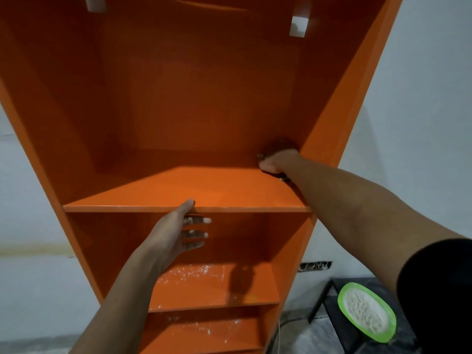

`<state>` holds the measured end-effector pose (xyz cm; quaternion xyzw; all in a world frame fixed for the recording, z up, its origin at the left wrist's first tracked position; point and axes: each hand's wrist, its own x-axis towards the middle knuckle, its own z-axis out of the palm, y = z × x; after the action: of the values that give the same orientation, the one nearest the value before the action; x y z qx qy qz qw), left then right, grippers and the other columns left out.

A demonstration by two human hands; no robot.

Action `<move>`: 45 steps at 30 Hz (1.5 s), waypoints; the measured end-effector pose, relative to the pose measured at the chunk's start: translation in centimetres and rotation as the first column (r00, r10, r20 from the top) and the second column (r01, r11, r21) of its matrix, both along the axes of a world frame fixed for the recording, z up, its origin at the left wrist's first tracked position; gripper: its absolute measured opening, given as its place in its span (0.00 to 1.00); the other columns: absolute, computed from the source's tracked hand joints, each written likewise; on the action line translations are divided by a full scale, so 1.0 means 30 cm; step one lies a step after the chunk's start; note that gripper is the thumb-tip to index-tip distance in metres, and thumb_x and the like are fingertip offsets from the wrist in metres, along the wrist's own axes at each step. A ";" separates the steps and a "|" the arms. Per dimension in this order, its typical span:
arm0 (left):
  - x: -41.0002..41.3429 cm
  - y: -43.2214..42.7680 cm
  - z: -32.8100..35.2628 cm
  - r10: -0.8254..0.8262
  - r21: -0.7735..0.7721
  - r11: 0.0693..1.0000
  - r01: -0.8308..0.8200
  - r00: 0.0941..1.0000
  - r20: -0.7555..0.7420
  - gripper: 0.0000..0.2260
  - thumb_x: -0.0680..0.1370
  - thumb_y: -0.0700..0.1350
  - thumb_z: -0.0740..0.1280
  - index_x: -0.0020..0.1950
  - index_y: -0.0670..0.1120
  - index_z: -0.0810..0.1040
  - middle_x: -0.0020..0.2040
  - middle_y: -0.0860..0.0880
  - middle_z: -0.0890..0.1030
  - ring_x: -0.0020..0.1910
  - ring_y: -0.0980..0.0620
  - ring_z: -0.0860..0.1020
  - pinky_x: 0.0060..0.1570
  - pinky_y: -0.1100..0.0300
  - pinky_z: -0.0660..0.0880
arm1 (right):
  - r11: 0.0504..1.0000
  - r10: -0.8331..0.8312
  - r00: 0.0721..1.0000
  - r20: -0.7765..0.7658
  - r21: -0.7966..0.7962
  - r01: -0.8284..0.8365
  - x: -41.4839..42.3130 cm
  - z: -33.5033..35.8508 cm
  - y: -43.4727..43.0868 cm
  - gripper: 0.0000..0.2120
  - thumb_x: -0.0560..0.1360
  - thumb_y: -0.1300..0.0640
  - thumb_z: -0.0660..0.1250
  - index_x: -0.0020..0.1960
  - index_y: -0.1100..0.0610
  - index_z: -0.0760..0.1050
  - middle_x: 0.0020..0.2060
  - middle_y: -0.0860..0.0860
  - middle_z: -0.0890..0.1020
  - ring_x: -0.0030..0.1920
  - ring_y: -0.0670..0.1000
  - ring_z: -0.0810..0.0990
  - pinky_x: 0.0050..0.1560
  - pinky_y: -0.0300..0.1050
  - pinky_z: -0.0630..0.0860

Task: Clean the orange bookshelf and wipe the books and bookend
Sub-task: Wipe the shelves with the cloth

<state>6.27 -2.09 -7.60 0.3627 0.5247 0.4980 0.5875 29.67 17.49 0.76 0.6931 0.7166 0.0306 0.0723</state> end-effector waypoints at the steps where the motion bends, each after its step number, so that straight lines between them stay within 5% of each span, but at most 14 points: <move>1: -0.003 0.000 0.000 0.005 0.007 1.000 -0.005 1.000 0.002 0.12 0.83 0.56 0.59 0.58 0.51 0.75 0.47 0.46 0.86 0.47 0.42 0.80 0.56 0.41 0.79 | 0.999 -0.008 1.000 -0.005 -0.036 0.008 -0.005 0.003 -0.013 0.30 0.82 0.43 0.40 0.81 0.54 0.46 0.80 0.54 0.48 0.80 0.56 0.48 0.78 0.56 0.45; 4: -0.007 -0.001 0.000 0.013 0.010 1.000 -0.013 1.000 0.012 0.15 0.83 0.56 0.59 0.63 0.49 0.74 0.49 0.46 0.86 0.45 0.43 0.81 0.52 0.43 0.80 | 0.999 0.049 0.998 0.037 -0.022 -0.049 -0.006 -0.019 -0.059 0.23 0.84 0.54 0.46 0.75 0.60 0.65 0.70 0.56 0.71 0.66 0.57 0.71 0.71 0.55 0.63; 7: -0.004 -0.005 0.003 0.007 0.014 1.000 -0.008 0.999 0.040 0.18 0.83 0.55 0.60 0.69 0.46 0.71 0.52 0.44 0.85 0.44 0.43 0.81 0.47 0.47 0.79 | 0.996 0.057 0.998 0.008 0.074 -0.057 -0.017 -0.032 -0.106 0.14 0.82 0.62 0.53 0.57 0.62 0.77 0.57 0.57 0.80 0.46 0.56 0.73 0.51 0.52 0.75; 9: -0.003 -0.007 0.003 0.016 0.021 1.000 -0.018 0.998 0.059 0.18 0.83 0.54 0.61 0.69 0.46 0.71 0.52 0.43 0.85 0.44 0.43 0.81 0.46 0.47 0.79 | 0.994 0.025 0.998 -0.065 0.109 -0.018 -0.016 -0.037 -0.142 0.11 0.80 0.63 0.55 0.53 0.61 0.76 0.57 0.59 0.81 0.48 0.57 0.77 0.49 0.50 0.74; 15: -0.007 -0.008 0.008 0.009 0.029 1.000 -0.011 0.998 0.069 0.18 0.83 0.53 0.61 0.68 0.45 0.71 0.52 0.43 0.85 0.46 0.42 0.81 0.47 0.47 0.80 | 0.986 0.040 0.965 -0.258 0.168 0.004 0.009 -0.059 -0.281 0.20 0.81 0.64 0.54 0.72 0.59 0.68 0.69 0.59 0.72 0.68 0.60 0.70 0.70 0.53 0.65; 19: -0.009 -0.010 0.011 -0.002 0.034 0.999 0.000 0.997 0.077 0.15 0.83 0.53 0.61 0.65 0.46 0.72 0.51 0.43 0.85 0.45 0.42 0.81 0.46 0.47 0.79 | 0.977 0.053 0.916 -0.398 0.209 0.034 0.044 -0.102 -0.359 0.21 0.81 0.56 0.53 0.73 0.55 0.67 0.65 0.59 0.74 0.55 0.57 0.74 0.53 0.49 0.73; 24: -0.008 -0.014 0.014 -0.008 0.044 0.999 0.004 0.997 0.082 0.13 0.84 0.52 0.60 0.64 0.47 0.72 0.51 0.43 0.85 0.45 0.42 0.80 0.46 0.47 0.79 | 0.925 0.224 0.879 -0.420 0.375 -0.057 0.093 -0.166 -0.453 0.20 0.81 0.55 0.57 0.72 0.55 0.70 0.65 0.60 0.73 0.64 0.61 0.71 0.63 0.52 0.69; 30: -0.006 -0.013 0.011 -0.021 0.038 0.999 0.017 0.996 0.084 0.11 0.84 0.53 0.59 0.60 0.48 0.73 0.52 0.42 0.85 0.44 0.42 0.80 0.44 0.47 0.78 | 0.850 0.446 0.732 -0.514 0.500 -0.166 0.038 -0.198 -0.554 0.20 0.77 0.67 0.61 0.68 0.59 0.75 0.61 0.58 0.77 0.62 0.57 0.74 0.59 0.38 0.63; 33: -0.010 -0.010 0.010 -0.034 0.019 0.999 0.032 0.997 0.075 0.14 0.83 0.54 0.60 0.57 0.45 0.77 0.52 0.43 0.84 0.44 0.43 0.79 0.44 0.48 0.78 | 0.803 0.589 0.622 -0.516 0.457 -0.382 -0.110 -0.183 -0.637 0.21 0.78 0.69 0.61 0.70 0.59 0.73 0.63 0.59 0.75 0.63 0.55 0.72 0.61 0.39 0.63; 36: -0.022 -0.008 0.011 -0.083 0.013 0.997 0.082 0.995 0.049 0.18 0.83 0.56 0.59 0.60 0.44 0.79 0.55 0.43 0.82 0.47 0.42 0.79 0.44 0.48 0.78 | 0.771 0.624 0.564 -0.541 0.314 -0.553 -0.195 -0.158 -0.692 0.22 0.81 0.66 0.59 0.73 0.54 0.70 0.66 0.54 0.72 0.54 0.41 0.69 0.51 0.34 0.65; 38: -0.028 -0.013 0.012 -0.091 0.011 0.996 0.091 0.995 0.046 0.18 0.83 0.55 0.58 0.62 0.44 0.78 0.55 0.42 0.81 0.48 0.41 0.79 0.45 0.47 0.79 | 0.776 0.618 0.497 -0.609 0.374 -0.507 -0.191 -0.115 -0.690 0.21 0.80 0.67 0.59 0.72 0.55 0.71 0.67 0.53 0.72 0.53 0.34 0.70 0.52 0.28 0.65; 40: -0.037 -0.020 0.017 -0.077 -0.004 0.997 0.077 0.996 0.049 0.17 0.83 0.55 0.58 0.61 0.44 0.75 0.50 0.42 0.83 0.45 0.41 0.79 0.46 0.47 0.79 | 0.792 0.610 0.452 -0.651 0.481 -0.377 -0.151 -0.058 -0.651 0.20 0.80 0.68 0.60 0.70 0.56 0.73 0.68 0.54 0.73 0.63 0.40 0.70 0.61 0.27 0.64; 43: -0.070 -0.035 0.017 -0.013 -0.026 1.000 0.012 0.999 -0.040 0.18 0.83 0.58 0.58 0.60 0.46 0.76 0.47 0.43 0.84 0.45 0.42 0.80 0.53 0.44 0.79 | 0.845 0.515 0.550 -0.657 0.496 -0.200 -0.058 0.032 -0.564 0.17 0.82 0.64 0.59 0.69 0.57 0.73 0.67 0.54 0.74 0.64 0.50 0.72 0.64 0.39 0.66; 45: -0.110 -0.051 -0.002 0.144 0.000 0.989 -0.145 0.983 -0.117 0.20 0.81 0.62 0.58 0.57 0.46 0.77 0.46 0.43 0.83 0.44 0.42 0.80 0.54 0.44 0.79 | 0.898 0.384 0.665 -0.640 0.426 -0.108 -0.005 0.040 -0.491 0.15 0.84 0.60 0.57 0.69 0.57 0.72 0.66 0.55 0.75 0.59 0.52 0.74 0.57 0.44 0.69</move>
<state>2.97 -3.63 -7.65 0.3496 0.5850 0.5152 0.5198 29.51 2.77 1.97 0.5463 0.7588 -0.1016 -0.3398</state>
